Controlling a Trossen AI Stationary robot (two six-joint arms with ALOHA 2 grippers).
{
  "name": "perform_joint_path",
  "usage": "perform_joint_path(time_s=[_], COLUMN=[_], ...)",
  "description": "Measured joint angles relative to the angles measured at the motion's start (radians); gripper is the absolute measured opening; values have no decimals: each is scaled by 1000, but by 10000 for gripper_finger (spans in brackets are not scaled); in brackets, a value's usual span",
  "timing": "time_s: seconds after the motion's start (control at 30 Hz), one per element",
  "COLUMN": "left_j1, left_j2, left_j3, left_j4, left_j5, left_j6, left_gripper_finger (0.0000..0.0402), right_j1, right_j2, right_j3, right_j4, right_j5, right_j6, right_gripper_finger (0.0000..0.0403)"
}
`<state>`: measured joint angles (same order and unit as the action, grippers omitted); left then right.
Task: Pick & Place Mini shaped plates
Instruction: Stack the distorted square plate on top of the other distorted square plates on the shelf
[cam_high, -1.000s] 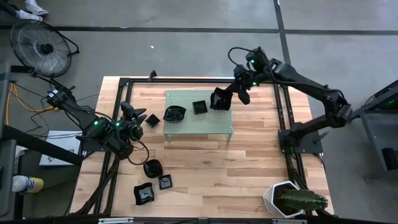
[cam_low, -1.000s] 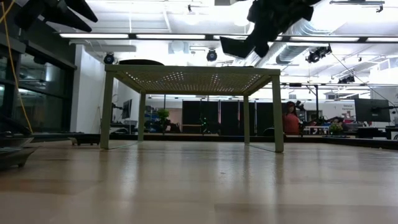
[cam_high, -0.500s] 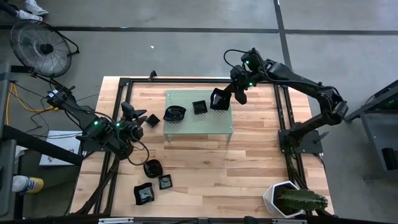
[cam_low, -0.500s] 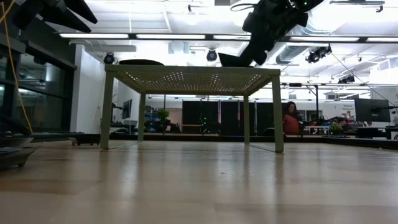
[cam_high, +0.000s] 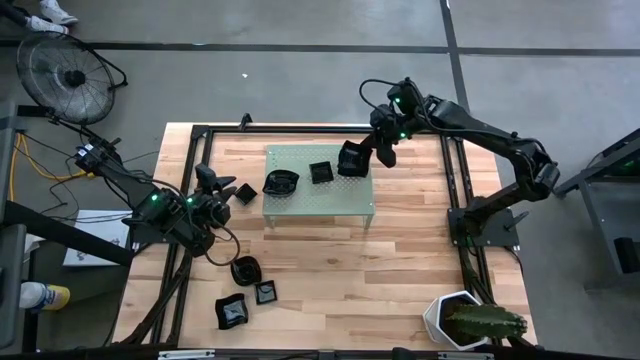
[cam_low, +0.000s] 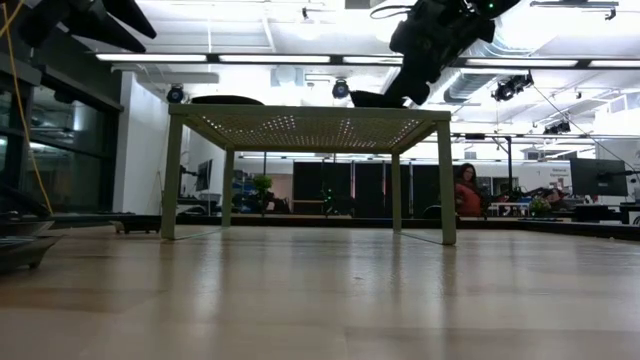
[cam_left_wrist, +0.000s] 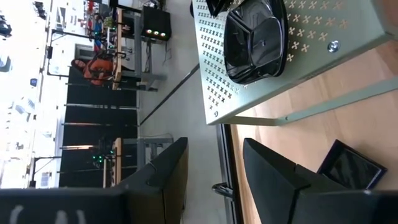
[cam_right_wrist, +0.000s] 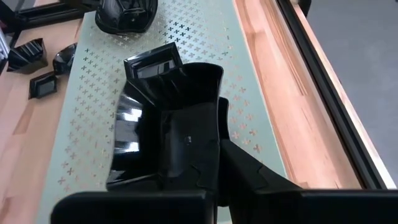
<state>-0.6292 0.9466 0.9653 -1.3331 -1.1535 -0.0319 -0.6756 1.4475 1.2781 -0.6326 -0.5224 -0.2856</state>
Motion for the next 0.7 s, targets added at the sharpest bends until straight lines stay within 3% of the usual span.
perform_joint_path(time_s=[0.37, 0.7], left_j1=[0, 0], left_j2=[0, 0], left_j3=[0, 0], left_j4=[-1, 1], left_j5=[14, 66], left_j6=[0, -3], left_gripper_finger=[149, 149], right_j1=[2, 2], right_j2=[0, -50], right_j3=[0, 0], right_j4=[0, 0], right_j5=[0, 2], right_j6=[15, 42], right_gripper_finger=[68, 94])
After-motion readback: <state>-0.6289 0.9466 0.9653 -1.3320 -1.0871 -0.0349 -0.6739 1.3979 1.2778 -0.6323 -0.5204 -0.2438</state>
